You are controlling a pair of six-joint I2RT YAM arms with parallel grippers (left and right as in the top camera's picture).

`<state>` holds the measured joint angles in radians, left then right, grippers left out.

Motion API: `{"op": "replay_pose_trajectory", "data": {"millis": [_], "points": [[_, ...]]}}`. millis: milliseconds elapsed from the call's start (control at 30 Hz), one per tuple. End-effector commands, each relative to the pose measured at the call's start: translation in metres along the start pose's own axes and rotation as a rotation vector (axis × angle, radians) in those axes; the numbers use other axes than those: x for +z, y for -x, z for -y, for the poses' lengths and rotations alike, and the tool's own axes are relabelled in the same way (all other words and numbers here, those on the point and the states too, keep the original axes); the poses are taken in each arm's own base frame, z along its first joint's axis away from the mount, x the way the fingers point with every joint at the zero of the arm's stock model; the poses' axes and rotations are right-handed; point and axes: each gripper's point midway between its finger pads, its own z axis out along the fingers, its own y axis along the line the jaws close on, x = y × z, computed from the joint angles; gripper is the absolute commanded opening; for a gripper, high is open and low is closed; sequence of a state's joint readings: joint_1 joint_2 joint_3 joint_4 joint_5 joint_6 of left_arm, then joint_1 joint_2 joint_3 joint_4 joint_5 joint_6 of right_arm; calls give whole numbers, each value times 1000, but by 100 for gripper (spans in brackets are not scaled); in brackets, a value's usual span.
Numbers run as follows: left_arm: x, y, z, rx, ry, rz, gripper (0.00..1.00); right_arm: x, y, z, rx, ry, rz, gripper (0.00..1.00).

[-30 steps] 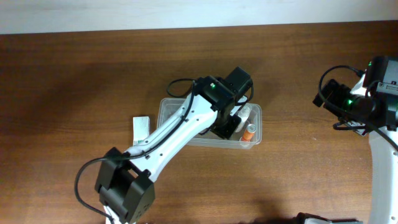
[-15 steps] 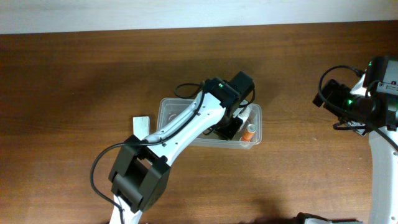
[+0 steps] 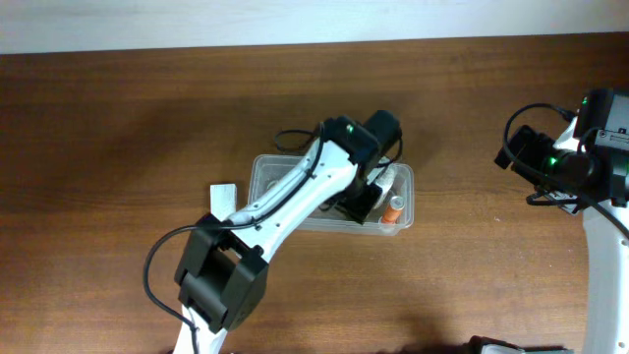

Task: Pack container
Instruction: 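Lower the dark bottle into the container and release it, then grasp the white-green Panadol box with the left gripper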

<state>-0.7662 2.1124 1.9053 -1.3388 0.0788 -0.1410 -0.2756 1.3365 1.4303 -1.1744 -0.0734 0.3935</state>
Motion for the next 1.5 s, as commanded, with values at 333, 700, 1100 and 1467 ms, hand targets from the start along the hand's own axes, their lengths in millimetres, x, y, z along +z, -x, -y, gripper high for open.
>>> {"op": "replay_pose_trajectory", "data": {"millis": [333,700,1100,1467], "points": [[-136,-2,-160,-299,176,166,78,-1,2,1,13,1,5,98],[-64,-77,-257,-625,47,-75,79,-1,2,1,13,1,5,98],[52,-109,-245,-622,-6,-200,79,-1,2,1,13,1,5,98],[73,-114,-242,-623,-13,-198,52,-1,2,1,13,1,5,98]]}}
